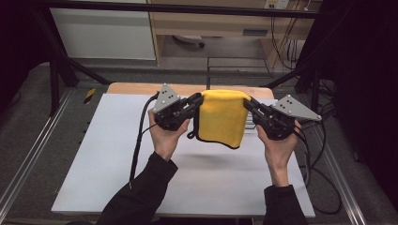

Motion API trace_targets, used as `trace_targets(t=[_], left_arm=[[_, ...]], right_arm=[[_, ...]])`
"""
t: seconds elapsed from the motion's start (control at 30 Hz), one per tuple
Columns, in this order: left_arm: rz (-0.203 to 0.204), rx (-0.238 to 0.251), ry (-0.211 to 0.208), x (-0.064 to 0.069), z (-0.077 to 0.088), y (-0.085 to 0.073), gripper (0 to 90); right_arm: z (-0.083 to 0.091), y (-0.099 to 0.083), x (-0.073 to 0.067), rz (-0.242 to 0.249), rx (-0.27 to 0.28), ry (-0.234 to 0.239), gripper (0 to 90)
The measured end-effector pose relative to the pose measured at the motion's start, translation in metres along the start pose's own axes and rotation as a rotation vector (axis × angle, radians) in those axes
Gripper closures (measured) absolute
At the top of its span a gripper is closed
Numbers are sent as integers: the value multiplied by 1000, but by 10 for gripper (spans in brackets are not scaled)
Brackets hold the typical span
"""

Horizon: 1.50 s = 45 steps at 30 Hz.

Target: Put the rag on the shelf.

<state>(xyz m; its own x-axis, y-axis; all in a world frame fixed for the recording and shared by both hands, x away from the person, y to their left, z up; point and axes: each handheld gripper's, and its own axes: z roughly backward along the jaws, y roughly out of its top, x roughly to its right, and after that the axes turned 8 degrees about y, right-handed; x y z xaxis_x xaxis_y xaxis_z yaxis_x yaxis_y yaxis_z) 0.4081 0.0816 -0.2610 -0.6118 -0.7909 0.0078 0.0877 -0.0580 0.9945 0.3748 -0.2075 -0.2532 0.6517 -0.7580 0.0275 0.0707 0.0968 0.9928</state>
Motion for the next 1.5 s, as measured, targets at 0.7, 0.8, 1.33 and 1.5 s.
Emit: trace_targets(t=[0.7,0.8,1.33,1.5], left_arm=[[14,86,4,1,-18,41,805],[15,93,6,1,-22,46,806],[14,130,16,4,-41,78,806],[20,142,12,4,-46,88,806]], right_arm=[[4,39,12,42,74,-51,836],[4,44,14,45,82,-60,836],[1,73,33,56,118,-111,837],[1,82,39,63,134,-122,837]])
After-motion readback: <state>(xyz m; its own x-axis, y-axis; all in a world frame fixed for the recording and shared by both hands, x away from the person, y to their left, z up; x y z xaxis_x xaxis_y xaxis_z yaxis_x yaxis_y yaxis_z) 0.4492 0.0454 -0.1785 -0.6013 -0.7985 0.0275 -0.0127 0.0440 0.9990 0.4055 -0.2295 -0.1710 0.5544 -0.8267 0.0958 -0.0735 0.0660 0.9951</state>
